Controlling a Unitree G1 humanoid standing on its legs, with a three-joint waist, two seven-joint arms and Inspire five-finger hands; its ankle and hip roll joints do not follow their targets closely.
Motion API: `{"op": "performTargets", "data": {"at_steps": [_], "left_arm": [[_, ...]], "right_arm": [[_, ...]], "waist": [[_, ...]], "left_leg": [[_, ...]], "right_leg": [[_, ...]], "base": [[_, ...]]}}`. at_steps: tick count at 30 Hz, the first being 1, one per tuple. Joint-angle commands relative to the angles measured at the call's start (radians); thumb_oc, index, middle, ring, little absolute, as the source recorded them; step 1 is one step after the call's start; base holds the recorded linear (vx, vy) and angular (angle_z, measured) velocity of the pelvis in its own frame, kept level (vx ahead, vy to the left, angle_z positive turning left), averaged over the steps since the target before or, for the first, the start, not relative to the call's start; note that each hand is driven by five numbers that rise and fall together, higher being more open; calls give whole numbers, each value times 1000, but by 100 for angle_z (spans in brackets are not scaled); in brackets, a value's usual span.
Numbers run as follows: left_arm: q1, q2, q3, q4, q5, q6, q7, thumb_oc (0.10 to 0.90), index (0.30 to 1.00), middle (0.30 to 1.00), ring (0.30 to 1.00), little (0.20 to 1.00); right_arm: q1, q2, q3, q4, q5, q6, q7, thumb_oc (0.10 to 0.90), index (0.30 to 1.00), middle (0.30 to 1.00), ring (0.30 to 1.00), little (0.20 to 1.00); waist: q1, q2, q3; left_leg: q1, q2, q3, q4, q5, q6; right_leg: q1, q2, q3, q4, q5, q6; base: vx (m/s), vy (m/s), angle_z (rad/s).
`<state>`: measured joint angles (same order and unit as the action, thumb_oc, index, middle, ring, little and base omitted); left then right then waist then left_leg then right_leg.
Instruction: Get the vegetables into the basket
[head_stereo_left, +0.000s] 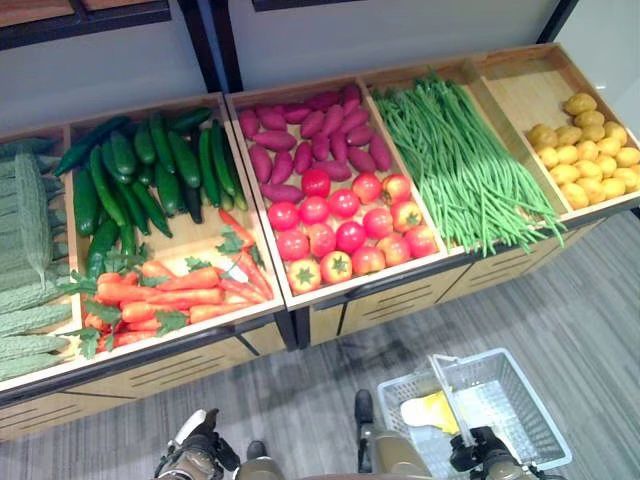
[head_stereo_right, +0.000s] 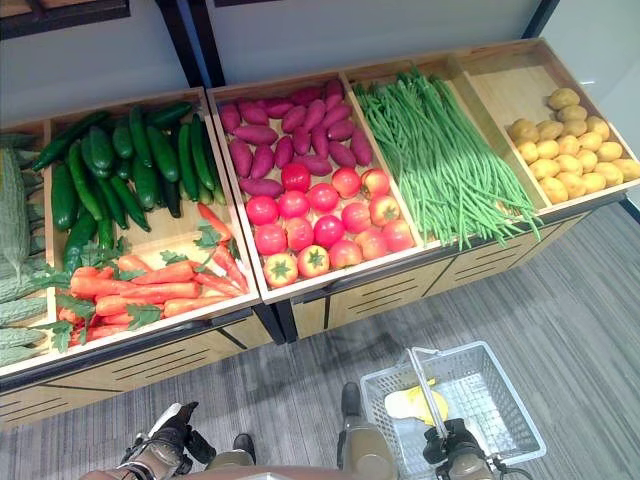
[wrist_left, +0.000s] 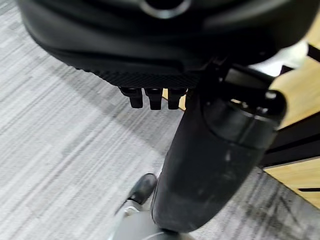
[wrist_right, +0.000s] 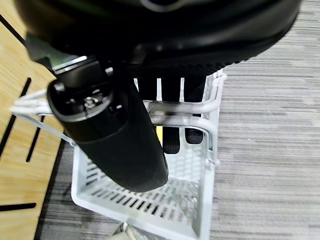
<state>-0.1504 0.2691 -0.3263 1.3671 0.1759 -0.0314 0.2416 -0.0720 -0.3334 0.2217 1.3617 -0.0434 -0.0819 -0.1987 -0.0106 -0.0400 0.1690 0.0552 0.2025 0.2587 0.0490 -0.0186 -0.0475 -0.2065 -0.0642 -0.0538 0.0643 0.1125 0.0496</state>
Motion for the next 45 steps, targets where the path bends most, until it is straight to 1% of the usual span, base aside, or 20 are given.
{"op": "performTargets", "data": {"at_steps": [1, 6, 7, 8, 9, 12, 15, 19, 20, 24, 25, 26, 28, 29, 33, 34, 36, 38, 39, 45], "left_arm": [[-15, 48, 73, 27, -41, -1, 27, 900, 1000, 1000, 1000, 1000], [12, 23, 192, 46, -186, -8, 75, 900, 1000, 1000, 1000, 1000], [16, 21, 243, 50, -253, -17, 108, 900, 1000, 1000, 1000, 1000], [16, 21, 243, 50, -253, -17, 108, 900, 1000, 1000, 1000, 1000], [17, 15, 350, 58, -402, -40, 168, 900, 1000, 1000, 1000, 1000], [-8, 50, 550, 53, -651, -125, 305, 900, 1000, 1000, 1000, 1000], [-18, 136, 697, 102, -773, -156, 370, 900, 1000, 1000, 1000, 1000], [-24, 191, 672, 99, -675, -139, 403, 900, 1000, 1000, 1000, 1000], [-34, 240, 658, 76, -608, -142, 454, 900, 1000, 1000, 1000, 1000], [-70, 314, 697, -27, -655, -201, 517, 900, 1000, 1000, 1000, 1000], [-97, 350, 671, -195, -610, -225, 554, 900, 1000, 1000, 1000, 1000], [-95, 348, 672, -200, -608, -221, 557, 900, 1000, 1000, 1000, 1000], [-108, 407, 648, -519, -450, -247, 687, 900, 1000, 1000, 1000, 1000], [-97, 401, 649, -564, -402, -217, 698, 900, 1000, 1000, 1000, 1000], [-90, 398, 557, -836, -202, -184, 649, 900, 1000, 1000, 1000, 1000], [-90, 397, 558, -838, -201, -181, 649, 900, 1000, 1000, 1000, 1000], [-103, 448, 479, -882, -149, -211, 519, 900, 1000, 1000, 1000, 1000], [-113, 472, 454, -883, -135, -219, 488, 900, 1000, 1000, 1000, 1000], [-117, 492, 404, -951, -85, -221, 431, 900, 1000, 1000, 1000, 1000], [-146, 538, 337, -937, -29, -215, 346, 900, 1000, 1000, 1000, 1000]], "right_arm": [[22, -20, 14, 43, -18, -10, -20, 400, 300, 300, 300, 300], [48, -5, -1, 61, -13, -11, -33, 400, 300, 300, 300, 300], [54, 3, -2, 68, -19, -10, -40, 400, 300, 300, 300, 300], [54, 3, -2, 68, -19, -10, -40, 400, 300, 300, 300, 300], [61, 16, -2, 73, -30, -11, -53, 400, 300, 300, 300, 300], [63, 29, 11, 70, -64, -14, -78, 400, 300, 300, 300, 300], [72, 21, 33, 45, -85, -21, -86, 400, 300, 300, 300, 300], [75, 21, 47, 41, -93, -32, -90, 400, 300, 300, 300, 300], [80, 19, 52, 34, -96, -49, -98, 400, 300, 300, 300, 300], [87, 11, 53, 33, -91, -57, -102, 400, 300, 300, 300, 300], [96, 9, 52, 32, -97, -58, -109, 400, 300, 300, 300, 300], [96, 9, 51, 32, -97, -57, -109, 400, 300, 300, 300, 300], [115, 14, 34, 27, -96, -64, -114, 400, 300, 300, 300, 300], [117, 14, 30, 22, -93, -68, -112, 400, 300, 300, 300, 300], [123, -5, 13, 17, -88, -66, -95, 400, 300, 300, 300, 300], [122, -5, 12, 17, -88, -66, -95, 400, 300, 300, 300, 300], [101, -28, 14, -10, -83, -63, -71, 400, 300, 300, 300, 300], [101, -34, 16, -21, -86, -64, -67, 400, 300, 300, 300, 300], [99, -38, 18, -35, -87, -68, -57, 400, 300, 300, 300, 300], [103, -48, 17, -47, -91, -77, -37, 400, 300, 300, 300, 300]], "waist": [[11, -60, 6], [18, -55, -23], [19, -55, -31], [19, -55, -30], [21, -56, -40], [20, -52, -47], [17, -50, -59], [16, -52, -67], [16, -49, -72], [18, -43, -76], [22, -39, -76], [22, -39, -77], [28, -41, -78], [30, -46, -80], [27, -47, -77], [27, -48, -77], [15, -39, -81], [12, -37, -82], [5, -33, -86], [-8, -27, -93]], "left_leg": [[-29, -91, 0, 35, -44, -15], [-1, -84, -8, -24, -14, -24], [7, -83, -5, -40, -7, -25], [7, -83, -6, -40, -7, -25], [19, -84, -3, -62, 3, -28], [45, -86, 3, -98, 11, -33], [57, -89, 17, -136, 26, -42], [61, -87, 24, -136, 23, -47], [63, -88, 26, -136, 24, -50], [67, -88, 21, -136, 22, -54], [66, -87, 14, -136, 24, -56], [64, -87, 14, -136, 24, -56], [66, -82, 5, -136, 23, -61], [61, -83, 2, -136, 29, -61], [62, -79, -11, -136, 26, -61], [59, -80, -11, -136, 31, -60], [61, -80, -6, -136, 32, -62], [63, -80, -3, -136, 31, -63], [66, -79, 2, -136, 29, -64], [75, -77, 17, -136, 23, -66]], "right_leg": [[35, -115, 30, 25, 0, 102], [68, -112, 10, -1, -4, 99], [77, -113, 5, -13, -2, 99], [77, -113, 4, -13, -2, 99], [88, -113, -1, -30, 2, 101], [107, -111, -5, -47, 6, 106], [111, -113, -6, -74, 22, 114], [116, -112, -7, -86, 30, 118], [120, -112, -10, -90, 31, 120], [129, -113, -17, -96, 31, 123], [134, -115, -21, -100, 33, 126], [133, -115, -22, -101, 34, 126], [145, -115, -32, -104, 30, 129], [143, -116, -34, -105, 34, 128], [156, -117, -44, -112, 29, 129], [152, -118, -44, -113, 33, 128], [161, -119, -38, -125, 38, 128], [162, -118, -35, -126, 40, 128], [163, -117, -32, -129, 43, 129], [167, -113, -21, -137, 46, 131]], "base": [[85, -101, 11], [71, -52, 10], [40, -18, 0], [49, -19, -3], [42, -3, 0], [30, 5, 2], [-3, 10, 0], [6, 9, -5], [23, 6, -7], [13, 6, -2], [0, 0, 0], [0, 0, 0], [0, -46, 8], [-21, -53, 12], [-9, -29, 19], [-5, -11, 13], [-5, 0, 9], [3, 10, -6], [2, 11, -10], [11, 6, -14]]}}
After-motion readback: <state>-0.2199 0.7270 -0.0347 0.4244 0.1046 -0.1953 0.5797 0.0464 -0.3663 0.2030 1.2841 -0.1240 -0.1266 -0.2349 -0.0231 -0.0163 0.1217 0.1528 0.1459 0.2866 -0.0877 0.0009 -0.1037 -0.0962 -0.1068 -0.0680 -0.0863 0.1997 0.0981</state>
